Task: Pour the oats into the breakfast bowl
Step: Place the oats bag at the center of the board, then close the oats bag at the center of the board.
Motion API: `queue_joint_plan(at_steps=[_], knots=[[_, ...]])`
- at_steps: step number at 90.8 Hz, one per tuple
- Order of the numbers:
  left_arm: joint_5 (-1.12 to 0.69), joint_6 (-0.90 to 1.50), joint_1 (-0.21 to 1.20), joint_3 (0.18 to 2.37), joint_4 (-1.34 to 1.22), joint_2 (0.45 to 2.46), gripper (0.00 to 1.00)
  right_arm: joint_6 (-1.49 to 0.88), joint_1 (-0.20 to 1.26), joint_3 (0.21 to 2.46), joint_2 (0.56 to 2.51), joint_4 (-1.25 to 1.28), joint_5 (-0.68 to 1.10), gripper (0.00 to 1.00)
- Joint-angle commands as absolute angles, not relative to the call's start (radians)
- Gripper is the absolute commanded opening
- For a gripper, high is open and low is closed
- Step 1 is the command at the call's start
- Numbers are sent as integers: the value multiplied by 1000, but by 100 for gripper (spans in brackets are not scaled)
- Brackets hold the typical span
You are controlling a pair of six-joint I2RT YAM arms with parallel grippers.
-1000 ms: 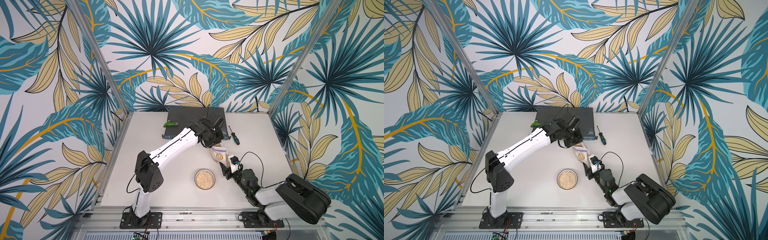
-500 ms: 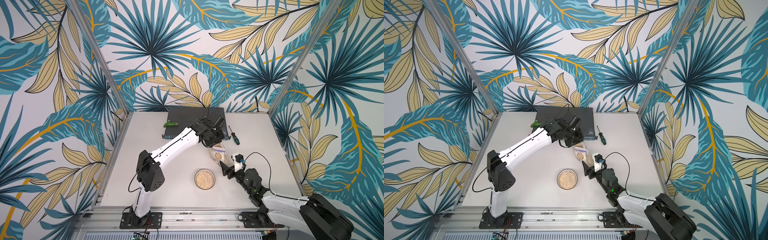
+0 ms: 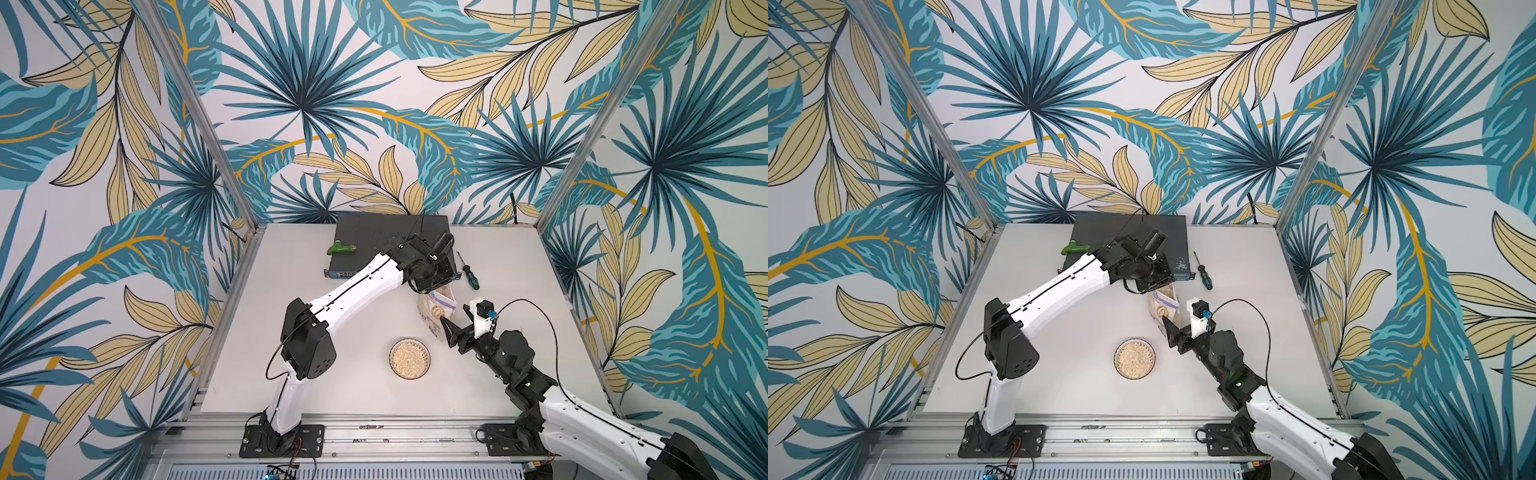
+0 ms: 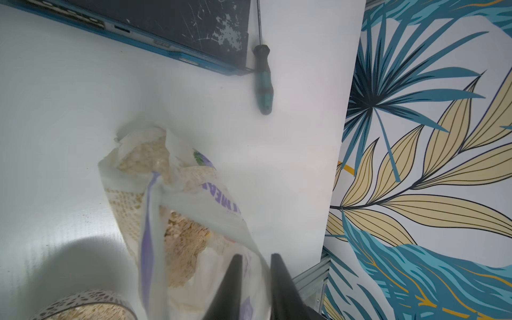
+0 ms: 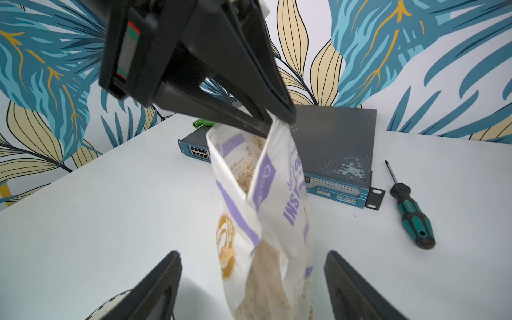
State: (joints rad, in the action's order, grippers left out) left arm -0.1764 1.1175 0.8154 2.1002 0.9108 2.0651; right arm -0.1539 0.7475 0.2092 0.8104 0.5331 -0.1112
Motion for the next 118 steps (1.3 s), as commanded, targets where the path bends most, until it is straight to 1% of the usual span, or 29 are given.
queue_joint_plan(at_steps=[1,19,22,31,40,46,52,57,69,79,85,90,105,118], knots=[[-190,1106,815,2145,881,2050,34,-168,746,262,793,414,-127,83],[-176,1031,815,2159,856,1992,50,-209,746,341,712,238,-138,83],[-169,1011,816,2158,848,1976,53,-218,746,361,706,179,-141,83],[-143,945,818,2158,833,1914,70,-242,746,441,712,54,-160,83],[-106,876,819,2148,841,1839,81,-232,746,553,764,-101,-178,83],[-76,828,818,2119,847,1779,84,-224,744,638,820,-205,-200,82],[-32,787,818,2047,848,1701,86,-225,744,723,884,-299,-223,81],[18,768,818,1947,837,1620,90,-198,743,780,939,-352,-203,80],[115,761,818,1621,757,1396,93,-143,729,885,1047,-426,-158,77],[167,760,818,1367,705,1228,94,-110,706,924,1089,-442,-136,69],[193,770,818,1235,685,1141,94,-100,691,934,1101,-443,-110,62],[201,777,818,1139,659,1078,95,-99,684,940,1105,-443,-84,59],[145,800,818,950,552,960,95,-98,678,941,1133,-434,-21,57],[116,797,819,890,524,943,95,-109,675,943,1146,-438,-47,42]])
